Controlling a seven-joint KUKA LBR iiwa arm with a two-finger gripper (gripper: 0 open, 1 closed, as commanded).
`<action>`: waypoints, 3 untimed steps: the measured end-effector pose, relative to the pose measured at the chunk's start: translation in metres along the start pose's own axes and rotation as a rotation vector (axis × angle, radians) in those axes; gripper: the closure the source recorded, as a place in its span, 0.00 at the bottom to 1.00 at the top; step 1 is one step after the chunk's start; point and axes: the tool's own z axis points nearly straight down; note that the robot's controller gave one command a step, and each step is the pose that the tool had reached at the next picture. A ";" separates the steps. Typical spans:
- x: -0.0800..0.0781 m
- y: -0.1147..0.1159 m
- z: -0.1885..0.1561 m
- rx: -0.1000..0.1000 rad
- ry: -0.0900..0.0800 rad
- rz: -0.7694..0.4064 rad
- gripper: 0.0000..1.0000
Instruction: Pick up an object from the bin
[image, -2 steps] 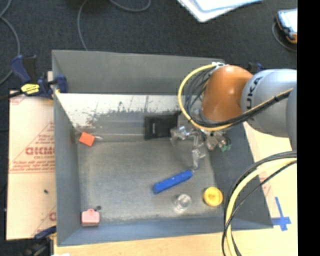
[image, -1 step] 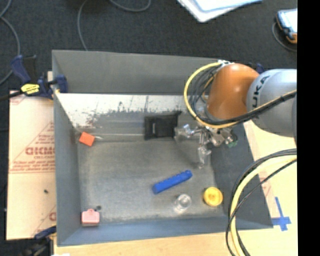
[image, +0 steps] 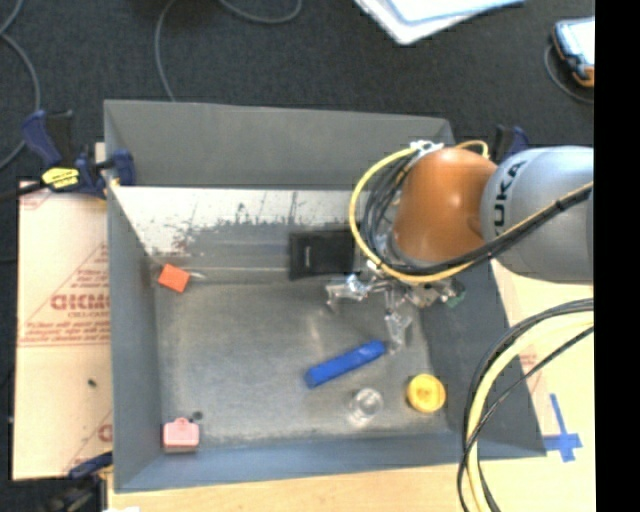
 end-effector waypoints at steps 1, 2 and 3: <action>0.019 0.030 0.001 0.005 -0.006 -0.035 0.00; 0.009 0.041 0.000 0.008 -0.007 -0.418 1.00; 0.009 0.041 0.000 0.008 -0.007 -0.417 1.00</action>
Offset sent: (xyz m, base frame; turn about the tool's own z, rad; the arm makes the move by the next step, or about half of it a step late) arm -0.0376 0.0244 -0.0027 -0.4226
